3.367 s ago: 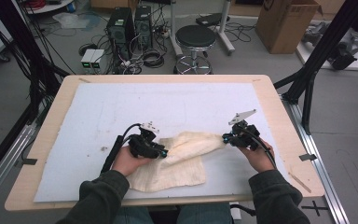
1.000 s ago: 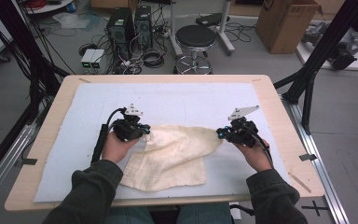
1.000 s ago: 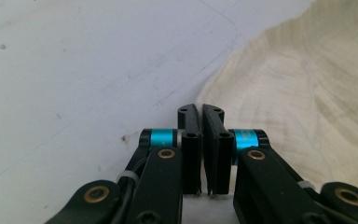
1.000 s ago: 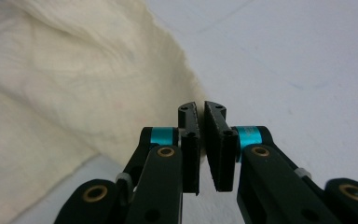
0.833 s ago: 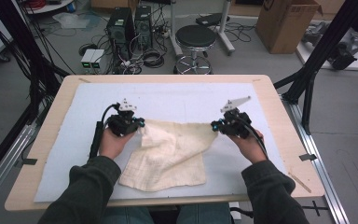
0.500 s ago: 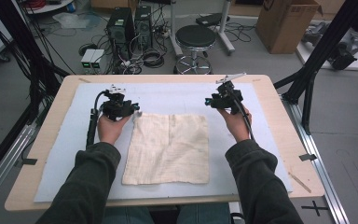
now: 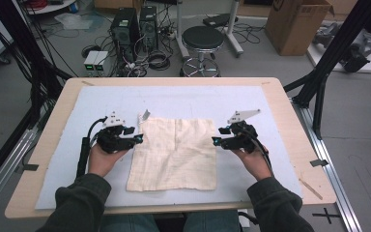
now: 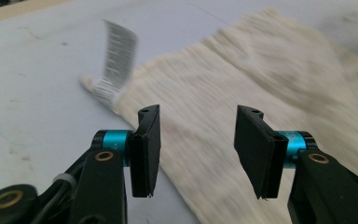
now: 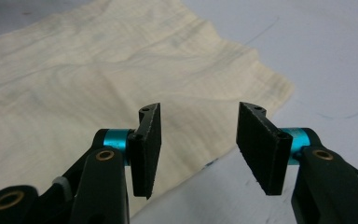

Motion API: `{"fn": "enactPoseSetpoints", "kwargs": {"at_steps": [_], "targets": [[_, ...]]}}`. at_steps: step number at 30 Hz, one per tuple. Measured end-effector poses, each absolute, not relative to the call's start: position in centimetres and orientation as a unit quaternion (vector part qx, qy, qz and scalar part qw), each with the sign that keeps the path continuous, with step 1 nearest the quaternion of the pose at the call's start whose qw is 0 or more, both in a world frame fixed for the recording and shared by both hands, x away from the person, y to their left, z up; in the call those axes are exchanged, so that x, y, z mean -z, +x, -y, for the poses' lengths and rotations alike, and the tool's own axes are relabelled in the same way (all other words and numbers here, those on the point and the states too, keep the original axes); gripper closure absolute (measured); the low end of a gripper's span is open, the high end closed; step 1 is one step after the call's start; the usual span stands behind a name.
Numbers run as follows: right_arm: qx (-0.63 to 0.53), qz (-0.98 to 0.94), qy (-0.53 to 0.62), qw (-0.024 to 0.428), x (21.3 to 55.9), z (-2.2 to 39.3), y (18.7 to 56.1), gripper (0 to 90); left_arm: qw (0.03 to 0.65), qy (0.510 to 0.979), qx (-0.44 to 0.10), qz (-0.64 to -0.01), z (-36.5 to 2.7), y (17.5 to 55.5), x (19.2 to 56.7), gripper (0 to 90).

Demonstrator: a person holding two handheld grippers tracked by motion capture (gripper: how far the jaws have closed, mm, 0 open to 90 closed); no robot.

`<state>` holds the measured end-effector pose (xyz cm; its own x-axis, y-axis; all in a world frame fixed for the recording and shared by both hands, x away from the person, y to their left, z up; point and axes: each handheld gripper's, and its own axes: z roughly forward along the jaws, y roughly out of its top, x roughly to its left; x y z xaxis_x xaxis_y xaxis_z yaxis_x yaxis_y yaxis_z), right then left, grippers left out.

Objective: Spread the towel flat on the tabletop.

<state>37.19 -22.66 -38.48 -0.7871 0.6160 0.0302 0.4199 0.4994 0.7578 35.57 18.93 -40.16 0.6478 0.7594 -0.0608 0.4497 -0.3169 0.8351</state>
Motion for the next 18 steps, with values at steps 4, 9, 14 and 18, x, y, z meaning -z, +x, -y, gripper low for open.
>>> {"fn": "enactPoseSetpoints", "kwargs": {"at_steps": [4, 9, 14, 18], "targets": [[-0.412, -0.861, 0.275, 0.112, 38.9, 23.0, 34.8, 50.2, 0.446, 0.809, -0.157, -0.349, -19.3, 32.7, 40.3, 50.2], [-0.404, -0.876, 0.252, 0.082, 40.4, 22.6, 32.7, 53.3, 0.448, 0.818, -0.137, -0.333, -19.7, 29.3, 41.1, 50.3], [-0.398, -0.886, 0.229, 0.065, 41.4, 22.5, 31.5, 55.6, 0.441, 0.827, -0.141, -0.319, -20.3, 27.3, 42.4, 52.5], [-0.391, -0.896, 0.203, 0.055, 42.0, 22.0, 30.3, 59.5, 0.436, 0.837, -0.125, -0.305, -20.1, 26.5, 42.9, 52.6]]}}
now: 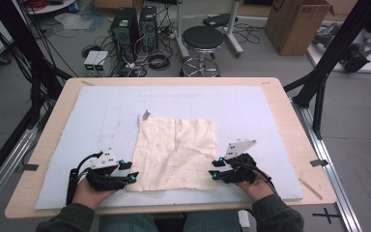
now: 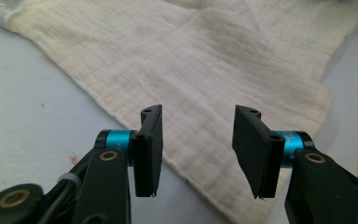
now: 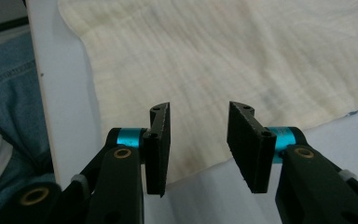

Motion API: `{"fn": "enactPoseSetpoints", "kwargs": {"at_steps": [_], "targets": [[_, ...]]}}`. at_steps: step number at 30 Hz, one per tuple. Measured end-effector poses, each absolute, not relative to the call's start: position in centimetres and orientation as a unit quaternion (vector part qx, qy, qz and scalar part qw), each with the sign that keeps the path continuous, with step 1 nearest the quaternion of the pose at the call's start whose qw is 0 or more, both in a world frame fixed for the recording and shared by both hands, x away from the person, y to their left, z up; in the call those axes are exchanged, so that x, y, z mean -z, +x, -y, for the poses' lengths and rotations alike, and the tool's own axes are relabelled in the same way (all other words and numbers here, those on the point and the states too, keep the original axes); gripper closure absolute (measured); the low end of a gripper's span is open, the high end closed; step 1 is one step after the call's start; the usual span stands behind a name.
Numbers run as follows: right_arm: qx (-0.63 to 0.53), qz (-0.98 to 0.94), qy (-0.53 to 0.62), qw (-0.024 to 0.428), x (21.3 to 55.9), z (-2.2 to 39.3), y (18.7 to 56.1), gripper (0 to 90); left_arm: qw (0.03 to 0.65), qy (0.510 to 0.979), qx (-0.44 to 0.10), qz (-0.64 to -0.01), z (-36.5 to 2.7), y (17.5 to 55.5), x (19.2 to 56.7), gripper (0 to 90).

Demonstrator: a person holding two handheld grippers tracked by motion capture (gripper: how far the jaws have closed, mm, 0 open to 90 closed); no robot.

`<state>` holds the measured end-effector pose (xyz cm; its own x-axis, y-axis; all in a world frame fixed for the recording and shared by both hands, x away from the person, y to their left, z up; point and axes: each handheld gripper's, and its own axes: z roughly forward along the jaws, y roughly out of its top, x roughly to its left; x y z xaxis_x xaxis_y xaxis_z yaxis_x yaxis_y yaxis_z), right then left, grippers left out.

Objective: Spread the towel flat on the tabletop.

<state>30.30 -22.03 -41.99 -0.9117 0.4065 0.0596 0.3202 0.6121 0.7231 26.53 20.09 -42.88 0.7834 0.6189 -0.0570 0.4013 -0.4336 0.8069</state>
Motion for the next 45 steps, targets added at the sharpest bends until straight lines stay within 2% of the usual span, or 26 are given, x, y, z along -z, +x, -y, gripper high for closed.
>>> {"fn": "enactPoseSetpoints", "kwargs": {"at_steps": [3, 5, 12, 15, 23, 27, 31, 45], "targets": [[-0.382, -0.898, 0.210, 0.051, 42.3, 21.7, 30.3, 60.5, 0.427, 0.844, -0.125, -0.300, -19.7, 26.2, 43.1, 51.6], [-0.373, -0.901, 0.214, 0.046, 42.8, 21.3, 30.5, 65.6, 0.419, 0.850, -0.121, -0.295, -19.6, 26.2, 43.3, 52.4], [-0.355, -0.910, 0.211, 0.047, 43.5, 20.9, 30.8, 73.8, 0.405, 0.860, -0.084, -0.300, -19.7, 26.6, 43.8, 62.5], [-0.357, -0.909, 0.210, 0.047, 43.5, 21.0, 30.9, 77.5, 0.405, 0.860, -0.084, -0.298, -19.7, 26.7, 43.9, 65.6], [-0.366, -0.905, 0.215, 0.022, 43.7, 21.4, 31.8, 87.4, 0.402, 0.856, -0.105, -0.306, -19.9, 26.8, 44.1, 81.9], [-0.369, -0.904, 0.217, 0.008, 43.7, 21.5, 32.1, 88.8, 0.401, 0.858, -0.111, -0.303, -19.9, 26.8, 44.1, 85.7], [-0.368, -0.906, 0.210, 0.013, 43.7, 21.5, 32.1, 89.2, 0.396, 0.860, -0.115, -0.300, -19.7, 26.7, 44.0, 87.9], [-0.375, -0.903, 0.209, 0.024, 43.0, 23.0, 31.2, 89.1, 0.403, 0.859, -0.116, -0.295, -19.7, 26.5, 43.6, 88.2]]}}
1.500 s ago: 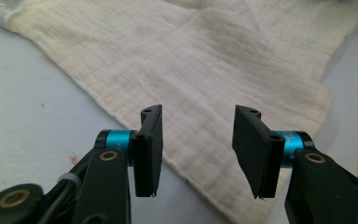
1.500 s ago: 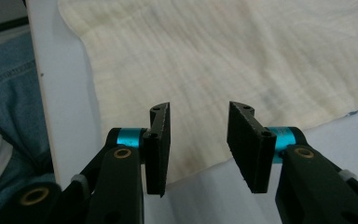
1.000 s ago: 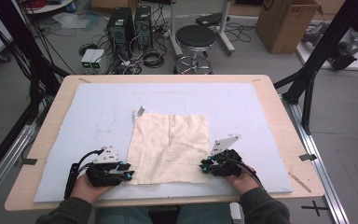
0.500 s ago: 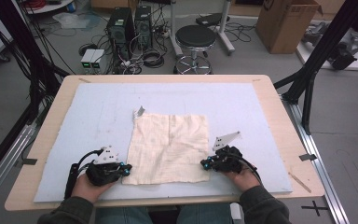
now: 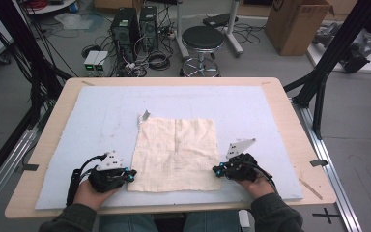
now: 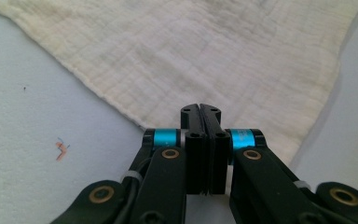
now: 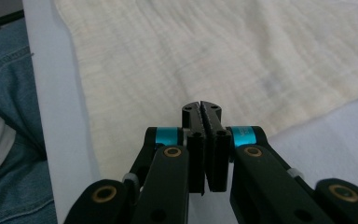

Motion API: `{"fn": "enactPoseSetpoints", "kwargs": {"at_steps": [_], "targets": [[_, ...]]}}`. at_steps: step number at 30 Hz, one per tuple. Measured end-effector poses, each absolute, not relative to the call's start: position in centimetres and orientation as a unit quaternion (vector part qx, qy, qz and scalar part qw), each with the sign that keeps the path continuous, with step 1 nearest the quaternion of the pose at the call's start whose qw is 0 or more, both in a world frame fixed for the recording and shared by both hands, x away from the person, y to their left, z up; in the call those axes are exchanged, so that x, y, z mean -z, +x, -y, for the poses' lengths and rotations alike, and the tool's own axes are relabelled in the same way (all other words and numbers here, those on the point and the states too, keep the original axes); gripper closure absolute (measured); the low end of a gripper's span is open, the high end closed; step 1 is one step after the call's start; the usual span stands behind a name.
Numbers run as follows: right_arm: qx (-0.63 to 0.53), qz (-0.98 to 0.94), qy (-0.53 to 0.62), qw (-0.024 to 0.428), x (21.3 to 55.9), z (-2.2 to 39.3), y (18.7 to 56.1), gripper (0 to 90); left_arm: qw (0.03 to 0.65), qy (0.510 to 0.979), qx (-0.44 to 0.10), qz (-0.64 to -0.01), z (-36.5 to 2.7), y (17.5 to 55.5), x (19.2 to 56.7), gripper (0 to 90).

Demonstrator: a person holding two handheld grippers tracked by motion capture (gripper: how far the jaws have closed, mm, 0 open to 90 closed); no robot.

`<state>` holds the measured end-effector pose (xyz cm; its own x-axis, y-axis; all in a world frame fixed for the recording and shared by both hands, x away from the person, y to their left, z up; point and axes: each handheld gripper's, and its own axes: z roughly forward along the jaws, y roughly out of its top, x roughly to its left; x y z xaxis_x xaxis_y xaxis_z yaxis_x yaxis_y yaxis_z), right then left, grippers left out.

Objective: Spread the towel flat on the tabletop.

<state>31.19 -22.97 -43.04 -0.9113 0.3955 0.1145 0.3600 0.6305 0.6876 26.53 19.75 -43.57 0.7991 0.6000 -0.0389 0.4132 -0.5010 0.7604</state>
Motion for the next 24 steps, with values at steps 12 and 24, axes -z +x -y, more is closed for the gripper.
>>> {"fn": "enactPoseSetpoints", "kwargs": {"at_steps": [12, 24], "targets": [[-0.371, -0.904, 0.212, 0.011, 43.2, 23.9, 30.4, 86.0, 0.405, 0.861, -0.107, -0.290, -20.0, 26.2, 43.5, 88.2], [-0.412, -0.880, 0.233, 0.029, 42.5, 24.1, 30.6, 63.0, 0.426, 0.847, -0.109, -0.298, -20.0, 26.3, 43.0, 63.7]]}}
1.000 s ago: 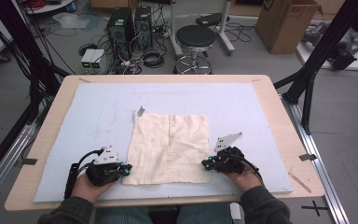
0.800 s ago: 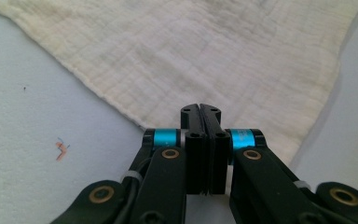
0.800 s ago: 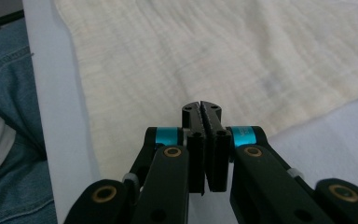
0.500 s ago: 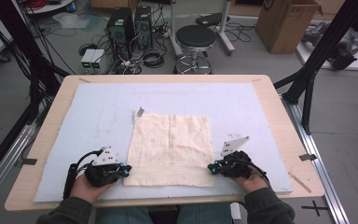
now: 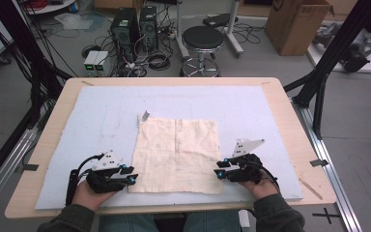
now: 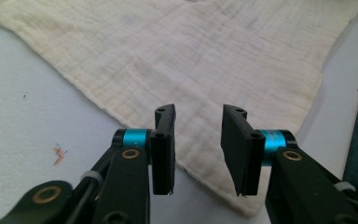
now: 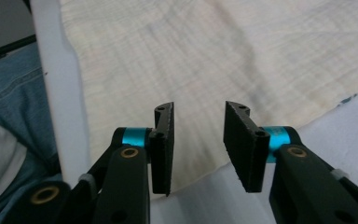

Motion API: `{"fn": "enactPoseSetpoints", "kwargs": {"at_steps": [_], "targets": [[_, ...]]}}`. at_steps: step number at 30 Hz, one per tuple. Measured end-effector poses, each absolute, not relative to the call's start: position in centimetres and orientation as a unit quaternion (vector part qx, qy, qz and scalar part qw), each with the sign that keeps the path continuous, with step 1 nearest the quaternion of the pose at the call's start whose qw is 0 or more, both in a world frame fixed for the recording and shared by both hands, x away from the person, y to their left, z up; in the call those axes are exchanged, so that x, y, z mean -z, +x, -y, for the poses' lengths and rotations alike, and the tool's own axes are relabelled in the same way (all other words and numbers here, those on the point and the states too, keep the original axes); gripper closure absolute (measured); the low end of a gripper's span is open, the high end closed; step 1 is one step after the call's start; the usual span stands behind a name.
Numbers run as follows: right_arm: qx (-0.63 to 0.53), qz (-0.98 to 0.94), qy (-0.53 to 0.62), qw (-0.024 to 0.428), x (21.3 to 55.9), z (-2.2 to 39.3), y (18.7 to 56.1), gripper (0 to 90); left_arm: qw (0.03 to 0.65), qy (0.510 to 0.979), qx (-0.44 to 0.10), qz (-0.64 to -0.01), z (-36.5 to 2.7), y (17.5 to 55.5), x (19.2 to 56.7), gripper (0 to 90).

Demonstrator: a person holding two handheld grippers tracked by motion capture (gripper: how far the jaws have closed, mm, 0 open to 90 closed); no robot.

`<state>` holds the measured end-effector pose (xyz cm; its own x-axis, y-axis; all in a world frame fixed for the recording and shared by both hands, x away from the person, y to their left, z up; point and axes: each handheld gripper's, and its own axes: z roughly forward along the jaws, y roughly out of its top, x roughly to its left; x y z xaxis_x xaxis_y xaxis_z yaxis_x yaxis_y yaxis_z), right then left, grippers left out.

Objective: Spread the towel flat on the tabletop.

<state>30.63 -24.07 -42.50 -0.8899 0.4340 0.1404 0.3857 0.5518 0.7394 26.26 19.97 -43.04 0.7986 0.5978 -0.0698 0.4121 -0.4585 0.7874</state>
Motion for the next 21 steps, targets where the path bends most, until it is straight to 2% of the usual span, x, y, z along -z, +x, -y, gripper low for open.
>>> {"fn": "enactPoseSetpoints", "kwargs": {"at_steps": [5, 12, 17, 21], "targets": [[-0.419, -0.874, 0.241, 0.038, 42.37, 23.94, 30.84, 58.1, 0.433, 0.839, -0.119, -0.307, -19.98, 26.49, 42.76, 56.4], [-0.430, -0.867, 0.248, 0.046, 42.21, 23.61, 30.84, 50.5, 0.448, 0.828, -0.125, -0.312, -20.38, 26.64, 42.58, 53.6], [-0.438, -0.861, 0.253, 0.058, 42.02, 23.29, 30.89, 39.2, 0.455, 0.825, -0.126, -0.312, -20.51, 26.69, 42.47, 51.5], [-0.448, -0.852, 0.262, 0.064, 41.82, 23.47, 30.94, 34.6, 0.458, 0.823, -0.125, -0.312, -20.63, 26.70, 42.38, 50.0]]}}
